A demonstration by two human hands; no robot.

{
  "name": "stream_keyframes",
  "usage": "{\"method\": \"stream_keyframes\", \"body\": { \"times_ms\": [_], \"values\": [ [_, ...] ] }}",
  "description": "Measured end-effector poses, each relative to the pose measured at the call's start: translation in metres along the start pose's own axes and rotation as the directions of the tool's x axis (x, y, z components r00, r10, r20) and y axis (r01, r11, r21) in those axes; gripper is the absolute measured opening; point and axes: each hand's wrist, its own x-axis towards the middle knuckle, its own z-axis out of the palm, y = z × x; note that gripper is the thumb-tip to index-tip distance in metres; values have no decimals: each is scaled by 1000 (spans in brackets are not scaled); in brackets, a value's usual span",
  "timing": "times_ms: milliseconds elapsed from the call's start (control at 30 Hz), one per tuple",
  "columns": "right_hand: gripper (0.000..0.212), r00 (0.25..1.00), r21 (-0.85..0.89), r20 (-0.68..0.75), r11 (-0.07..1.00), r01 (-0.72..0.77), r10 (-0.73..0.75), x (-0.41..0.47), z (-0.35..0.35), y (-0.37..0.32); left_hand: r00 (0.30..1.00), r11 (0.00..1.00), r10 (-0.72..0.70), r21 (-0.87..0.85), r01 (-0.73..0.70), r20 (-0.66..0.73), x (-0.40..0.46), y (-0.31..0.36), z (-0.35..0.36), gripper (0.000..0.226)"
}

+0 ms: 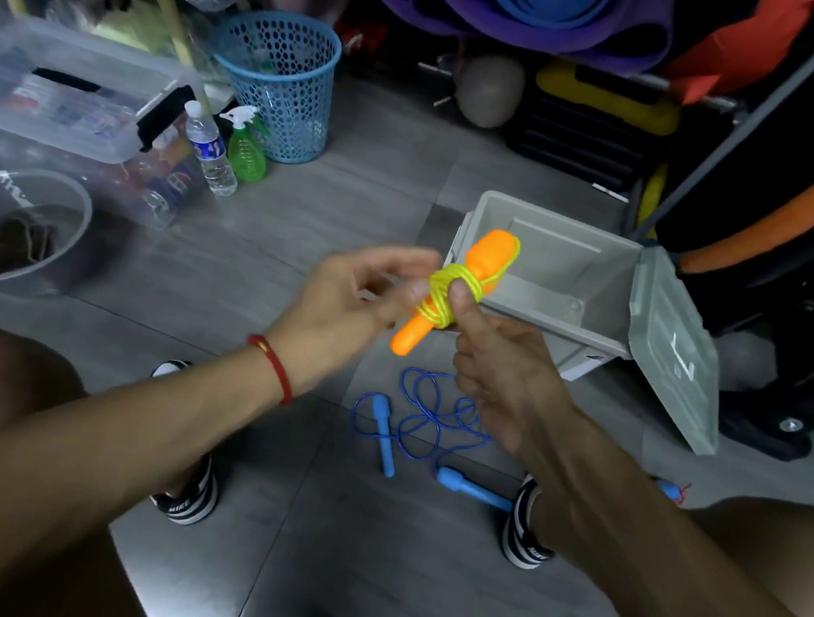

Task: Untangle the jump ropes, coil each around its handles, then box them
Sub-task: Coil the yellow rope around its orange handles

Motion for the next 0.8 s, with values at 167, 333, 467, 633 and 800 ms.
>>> {"method": "stream_keyframes", "body": {
  "times_ms": [167, 333, 467, 633, 800],
  "values": [
    [39, 973, -6, 90, 976, 216, -215, 2, 6, 2, 904, 850, -403, -308, 428, 143, -1, 8, -7, 57],
    [59, 969, -292, 29, 925, 244, -247, 10, 14, 13, 956, 958, -285, 22, 285, 65, 4, -1, -14, 23],
    [43, 942, -629, 5, 731, 264, -335, 15, 15, 18, 992, 881, -122, 458, 121, -28, 12, -5, -15, 24],
    [25, 824, -945, 173, 146, 294, -540, 7, 13, 8, 1000, 663, 2, 748, -22, 28, 15, -4, -16, 43],
    [31, 630, -863, 289, 89, 498, -721, 3, 1, 5, 995, 677, -19, 734, -58, 97, 16, -2, -20, 48]
  ]
}}
